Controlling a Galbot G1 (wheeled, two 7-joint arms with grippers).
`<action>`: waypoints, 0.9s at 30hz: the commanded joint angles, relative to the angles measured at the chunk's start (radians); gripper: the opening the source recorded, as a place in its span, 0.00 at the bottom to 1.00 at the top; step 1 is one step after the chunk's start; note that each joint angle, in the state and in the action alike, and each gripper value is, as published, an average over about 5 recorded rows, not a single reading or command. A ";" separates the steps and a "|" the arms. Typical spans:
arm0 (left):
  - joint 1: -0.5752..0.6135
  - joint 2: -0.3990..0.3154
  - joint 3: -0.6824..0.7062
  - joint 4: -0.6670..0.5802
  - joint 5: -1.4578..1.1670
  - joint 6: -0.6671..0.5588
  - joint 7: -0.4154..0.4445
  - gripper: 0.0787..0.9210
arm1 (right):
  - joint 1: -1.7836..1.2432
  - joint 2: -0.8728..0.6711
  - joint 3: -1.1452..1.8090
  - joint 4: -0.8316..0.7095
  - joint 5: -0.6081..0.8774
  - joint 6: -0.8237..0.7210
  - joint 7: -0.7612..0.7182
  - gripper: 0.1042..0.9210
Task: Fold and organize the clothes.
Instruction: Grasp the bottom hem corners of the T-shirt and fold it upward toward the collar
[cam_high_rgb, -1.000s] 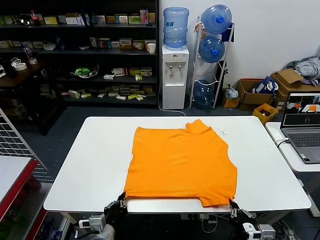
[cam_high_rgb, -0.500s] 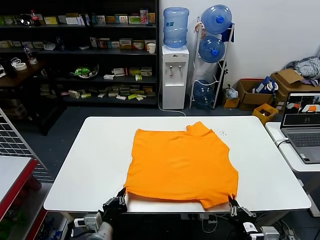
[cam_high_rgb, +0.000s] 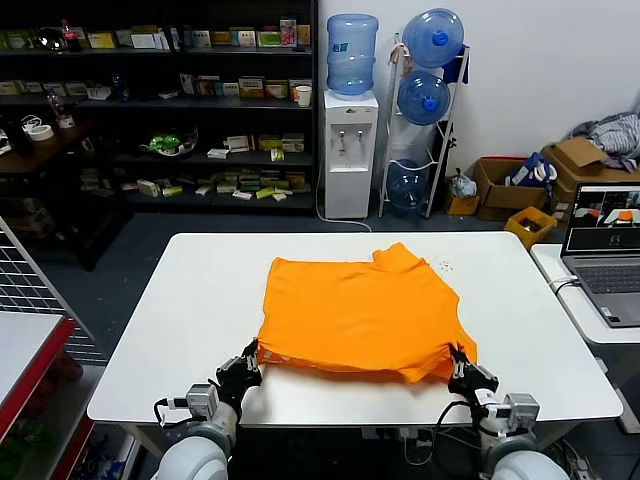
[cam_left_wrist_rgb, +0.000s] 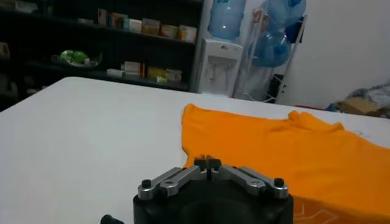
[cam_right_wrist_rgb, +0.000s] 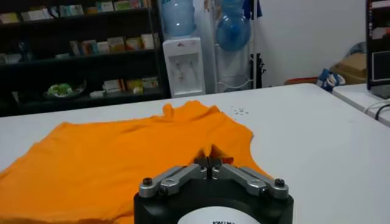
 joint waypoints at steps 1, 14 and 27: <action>-0.114 -0.010 0.034 0.114 0.039 0.003 -0.012 0.01 | 0.176 -0.020 -0.037 -0.117 0.028 -0.016 0.009 0.03; -0.163 -0.034 0.058 0.165 0.053 0.019 -0.031 0.01 | 0.293 -0.010 -0.096 -0.225 0.017 0.002 -0.007 0.03; -0.184 -0.050 0.067 0.211 0.057 0.037 -0.031 0.02 | 0.333 -0.012 -0.130 -0.291 -0.013 0.007 -0.082 0.08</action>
